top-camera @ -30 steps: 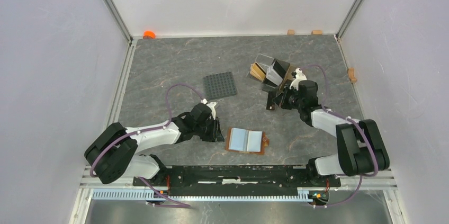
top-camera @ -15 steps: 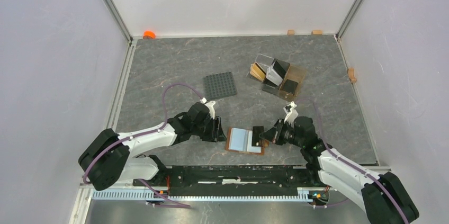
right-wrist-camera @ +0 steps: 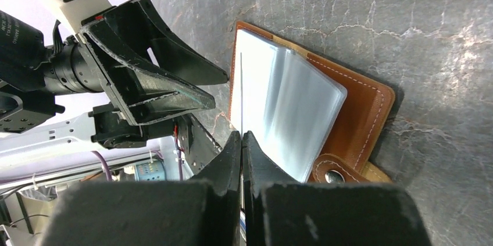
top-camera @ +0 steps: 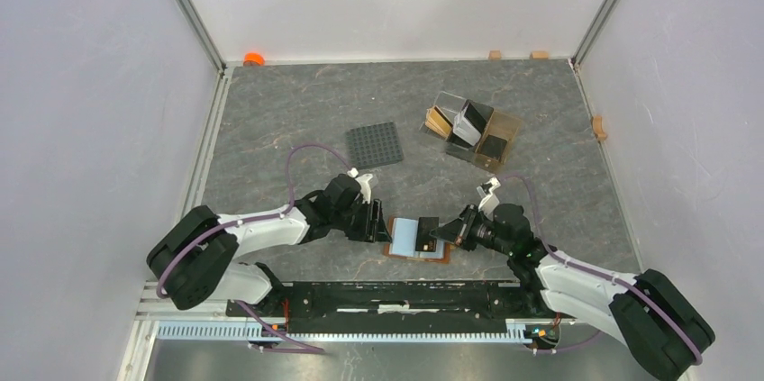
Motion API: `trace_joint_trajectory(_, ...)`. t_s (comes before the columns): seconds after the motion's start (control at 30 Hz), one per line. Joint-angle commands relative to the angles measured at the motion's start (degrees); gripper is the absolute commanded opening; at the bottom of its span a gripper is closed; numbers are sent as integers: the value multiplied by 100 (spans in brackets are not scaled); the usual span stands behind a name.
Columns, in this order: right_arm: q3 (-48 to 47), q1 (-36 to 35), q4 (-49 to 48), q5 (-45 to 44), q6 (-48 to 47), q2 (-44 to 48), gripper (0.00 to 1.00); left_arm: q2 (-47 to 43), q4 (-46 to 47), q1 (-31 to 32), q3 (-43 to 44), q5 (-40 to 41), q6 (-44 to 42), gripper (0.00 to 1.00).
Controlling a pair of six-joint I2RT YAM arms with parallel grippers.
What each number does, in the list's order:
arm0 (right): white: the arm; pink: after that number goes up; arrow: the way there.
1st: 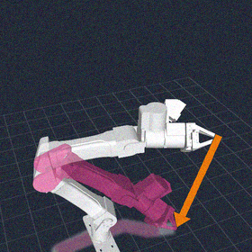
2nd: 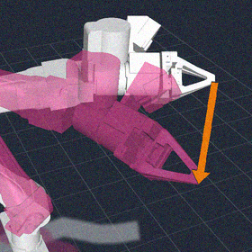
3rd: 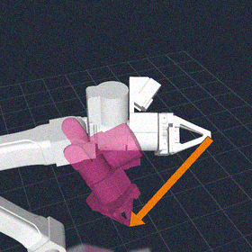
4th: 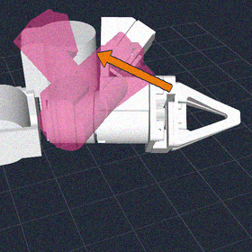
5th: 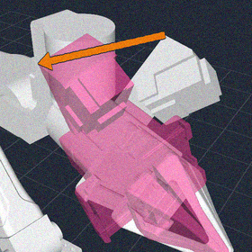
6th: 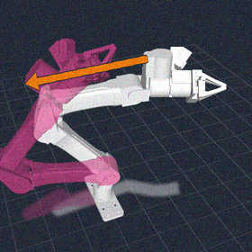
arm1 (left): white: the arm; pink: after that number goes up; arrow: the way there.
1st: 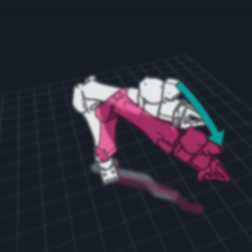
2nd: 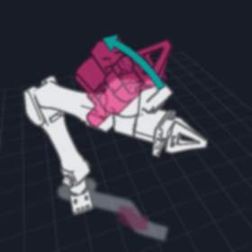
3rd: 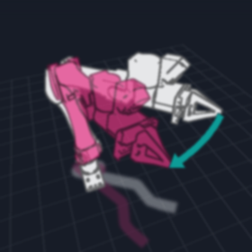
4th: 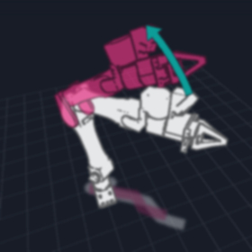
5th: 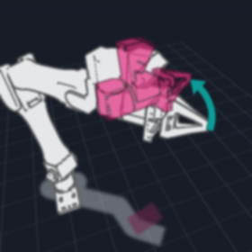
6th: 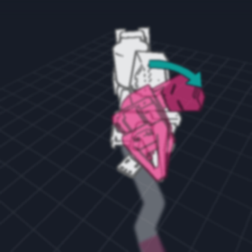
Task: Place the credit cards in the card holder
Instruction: Insert the credit card into the card holder.
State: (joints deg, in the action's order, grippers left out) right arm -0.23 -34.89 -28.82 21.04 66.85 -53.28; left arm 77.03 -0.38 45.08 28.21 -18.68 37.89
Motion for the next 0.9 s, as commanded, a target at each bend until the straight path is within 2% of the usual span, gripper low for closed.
trace_joint_trajectory(0.0, 414, -186, 35, -357, 107, 163, 0, 173, 404, 12, 70, -119, 237, 57)
trace_joint_trajectory(0.23, 491, -545, 274, -821, 286, 608, 0, 232, 457, 18, 45, -101, 230, 56)
trace_joint_trajectory(0.67, 776, -567, -1166, -759, 462, -620, 0, 370, 522, 18, 18, -110, 206, 53)
trace_joint_trajectory(0.87, 854, -571, -788, -791, 528, -572, 0, 477, 530, 18, 36, -58, 157, 51)
